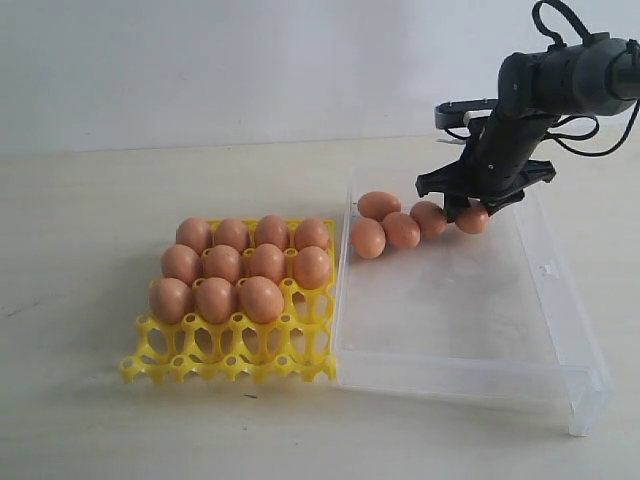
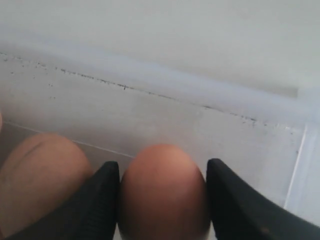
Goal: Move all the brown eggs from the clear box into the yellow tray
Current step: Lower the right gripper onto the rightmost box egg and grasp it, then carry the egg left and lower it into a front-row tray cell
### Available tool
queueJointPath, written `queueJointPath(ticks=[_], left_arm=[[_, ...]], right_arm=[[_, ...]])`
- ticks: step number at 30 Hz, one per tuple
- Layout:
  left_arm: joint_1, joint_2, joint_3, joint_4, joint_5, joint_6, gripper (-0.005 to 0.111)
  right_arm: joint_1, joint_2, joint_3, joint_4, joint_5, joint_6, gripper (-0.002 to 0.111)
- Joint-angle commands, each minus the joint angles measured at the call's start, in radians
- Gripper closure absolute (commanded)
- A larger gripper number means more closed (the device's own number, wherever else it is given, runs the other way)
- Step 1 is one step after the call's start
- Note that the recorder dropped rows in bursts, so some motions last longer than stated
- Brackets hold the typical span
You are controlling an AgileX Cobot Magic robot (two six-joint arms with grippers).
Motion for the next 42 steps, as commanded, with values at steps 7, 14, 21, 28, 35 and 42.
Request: queueJointPath(ticks=[7, 14, 21, 28, 35, 42], left_arm=[[-0.003, -0.006, -0.004, -0.002, -0.007, 0.000, 0.107], [-0.003, -0.006, -0.004, -0.002, -0.007, 0.000, 0.107], [-0.003, -0.006, -0.004, -0.002, -0.007, 0.000, 0.107], [-0.003, -0.006, -0.004, -0.002, -0.007, 0.000, 0.107], [-0.003, -0.006, -0.004, -0.002, -0.007, 0.000, 0.107], [-0.003, -0.006, -0.004, -0.002, -0.007, 0.000, 0.107]], right_arm=[[-0.003, -0.115, -0.006, 0.012, 0.017, -0.002, 0.108], [0.130, -0.448, 0.372, 0.141, -0.499, -0.005, 0.108], [0.412, -0.570, 0.820, 0.066, -1.120, 0.015, 0.108], [0.468, -0.419, 0.918, -0.131, -1.420, 0.260, 0.108], [0.468, -0.367, 0.918, -0.164, -1.383, 0.299, 0.108], [0.468, -0.359, 0.918, -0.186, -1.345, 0.336, 0.108]])
